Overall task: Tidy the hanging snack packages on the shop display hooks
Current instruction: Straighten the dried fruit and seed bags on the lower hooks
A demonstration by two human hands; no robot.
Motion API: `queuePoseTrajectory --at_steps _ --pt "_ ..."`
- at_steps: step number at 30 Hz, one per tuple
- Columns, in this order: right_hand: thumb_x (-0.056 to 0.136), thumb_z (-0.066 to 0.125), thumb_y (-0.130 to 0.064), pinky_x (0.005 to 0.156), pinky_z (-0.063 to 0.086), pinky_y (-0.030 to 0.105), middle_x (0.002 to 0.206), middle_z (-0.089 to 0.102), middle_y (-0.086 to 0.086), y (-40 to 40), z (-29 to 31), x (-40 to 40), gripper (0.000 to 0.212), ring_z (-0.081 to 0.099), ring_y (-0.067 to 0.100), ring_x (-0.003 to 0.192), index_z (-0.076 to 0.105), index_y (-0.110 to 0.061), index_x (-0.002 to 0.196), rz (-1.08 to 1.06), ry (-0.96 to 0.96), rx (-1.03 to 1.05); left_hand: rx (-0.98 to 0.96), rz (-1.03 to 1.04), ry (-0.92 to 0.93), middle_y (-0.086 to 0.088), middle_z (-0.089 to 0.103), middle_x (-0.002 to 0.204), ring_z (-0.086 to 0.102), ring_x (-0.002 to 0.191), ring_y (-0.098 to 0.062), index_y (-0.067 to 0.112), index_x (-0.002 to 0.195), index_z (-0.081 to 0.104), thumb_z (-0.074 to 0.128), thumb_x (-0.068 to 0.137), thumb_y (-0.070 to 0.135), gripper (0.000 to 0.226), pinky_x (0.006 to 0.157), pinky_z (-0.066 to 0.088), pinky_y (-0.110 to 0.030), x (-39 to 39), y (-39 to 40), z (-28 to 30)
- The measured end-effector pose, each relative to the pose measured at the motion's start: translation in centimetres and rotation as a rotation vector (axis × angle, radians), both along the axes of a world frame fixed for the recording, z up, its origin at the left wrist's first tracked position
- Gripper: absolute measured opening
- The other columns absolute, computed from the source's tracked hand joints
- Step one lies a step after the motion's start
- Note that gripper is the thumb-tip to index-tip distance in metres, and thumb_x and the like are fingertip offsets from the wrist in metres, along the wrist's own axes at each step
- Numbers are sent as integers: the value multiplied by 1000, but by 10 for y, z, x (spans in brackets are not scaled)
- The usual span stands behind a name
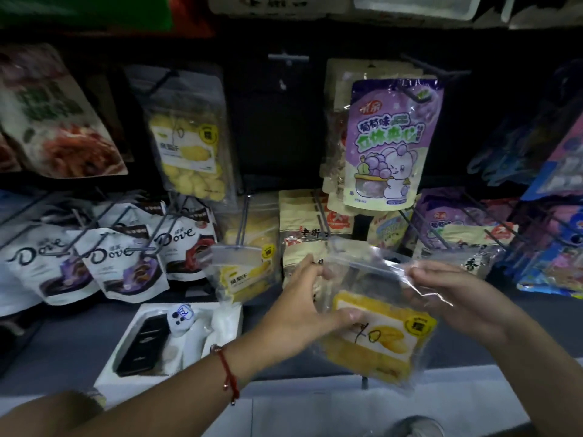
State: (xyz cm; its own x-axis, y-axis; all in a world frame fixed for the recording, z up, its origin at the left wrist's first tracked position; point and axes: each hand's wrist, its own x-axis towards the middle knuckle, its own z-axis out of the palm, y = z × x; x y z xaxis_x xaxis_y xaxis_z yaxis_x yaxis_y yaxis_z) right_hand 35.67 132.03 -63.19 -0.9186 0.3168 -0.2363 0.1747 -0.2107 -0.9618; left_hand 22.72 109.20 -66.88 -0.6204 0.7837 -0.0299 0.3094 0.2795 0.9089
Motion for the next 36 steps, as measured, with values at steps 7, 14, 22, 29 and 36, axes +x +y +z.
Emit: queuePoseTrajectory --at_steps 7,14,22,29,36 --pt "60 87 -31 75 57 24 95 76 10 -63 24 -40 36 73 19 85 80 -11 89 106 133 115 89 160 -161 4 73 99 70 91 -7 10 107 65 86 74 24 41 81 54 -23 -25 -56 21" --pt "87 70 -5 64 53 16 84 76 3 -117 41 -75 7 70 9 74 76 -9 90 30 237 364 165 264 -250 0 74 83 66 66 -1 10 103 74 84 74 30 36 54 44 -12 -27 -108 28" --pt "79 74 -10 66 58 31 92 77 7 -159 50 -110 37 72 17 76 67 -18 115 -36 289 32 350 471 -286 -4 77 87 73 81 -16 7 98 72 81 66 33 43 69 53 -26 -36 -151 39" --pt "88 71 -11 72 56 30 99 77 12 -201 52 -136 16 74 20 86 70 -10 104 54 210 48 476 556 -320 -6 75 90 71 86 -26 11 95 71 87 69 34 37 76 52 -40 -51 -173 47" --pt "88 72 -10 86 55 36 89 77 8 -227 56 -161 8 71 19 85 71 -12 96 25 245 101 549 597 -329 2 74 92 71 80 -16 15 101 67 74 82 26 24 64 51 -31 -58 -190 52"
